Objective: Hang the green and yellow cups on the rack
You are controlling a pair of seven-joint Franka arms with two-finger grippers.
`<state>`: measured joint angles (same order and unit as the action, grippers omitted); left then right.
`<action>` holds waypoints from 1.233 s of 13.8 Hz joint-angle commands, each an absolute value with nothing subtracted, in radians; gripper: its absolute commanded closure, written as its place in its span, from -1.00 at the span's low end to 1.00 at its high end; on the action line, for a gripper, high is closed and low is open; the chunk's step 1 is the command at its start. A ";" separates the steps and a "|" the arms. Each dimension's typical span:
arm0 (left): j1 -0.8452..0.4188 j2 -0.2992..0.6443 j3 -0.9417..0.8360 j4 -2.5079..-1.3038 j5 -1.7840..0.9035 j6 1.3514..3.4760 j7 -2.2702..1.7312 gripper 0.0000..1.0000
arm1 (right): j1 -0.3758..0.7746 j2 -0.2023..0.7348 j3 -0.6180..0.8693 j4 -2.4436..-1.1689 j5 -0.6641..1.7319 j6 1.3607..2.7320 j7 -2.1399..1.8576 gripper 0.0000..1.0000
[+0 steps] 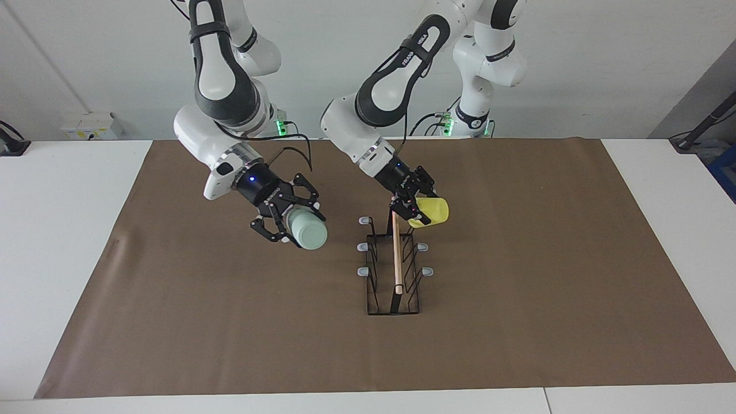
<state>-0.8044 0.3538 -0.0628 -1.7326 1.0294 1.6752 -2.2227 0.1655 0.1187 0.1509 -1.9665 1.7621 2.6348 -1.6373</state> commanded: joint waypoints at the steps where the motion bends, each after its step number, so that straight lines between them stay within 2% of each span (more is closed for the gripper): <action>1: -0.821 0.357 -0.051 -1.710 1.037 1.674 -2.232 -1.00 | 0.147 0.087 0.155 -1.996 1.793 2.634 -1.657 1.00; 4: -0.805 0.339 -0.051 -1.687 1.035 1.684 -2.206 -1.00 | 0.161 0.089 0.156 -1.999 1.825 2.641 -1.661 1.00; 8: -0.711 0.212 -0.043 -1.681 0.928 1.753 -2.022 -1.00 | 0.218 0.129 0.155 -1.991 2.057 2.695 -1.868 1.00; 10: -0.628 0.166 -0.043 -1.681 0.858 1.808 -1.920 -1.00 | 0.248 0.140 0.156 -1.991 2.078 2.698 -1.893 1.00; 13: -0.504 0.105 -0.041 -1.684 0.731 1.916 -1.742 -1.00 | 0.353 0.147 0.155 -1.987 2.253 2.824 -1.995 1.00; 17: -0.330 0.026 -0.040 -1.692 0.475 1.997 -1.366 -1.00 | 0.368 0.167 0.155 -1.987 2.329 2.847 -2.086 1.00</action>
<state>-0.4039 0.0752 -0.0286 -1.6569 0.5798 1.9528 -1.5169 0.3825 0.1595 0.1550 -1.9912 2.2987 2.8371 -2.0472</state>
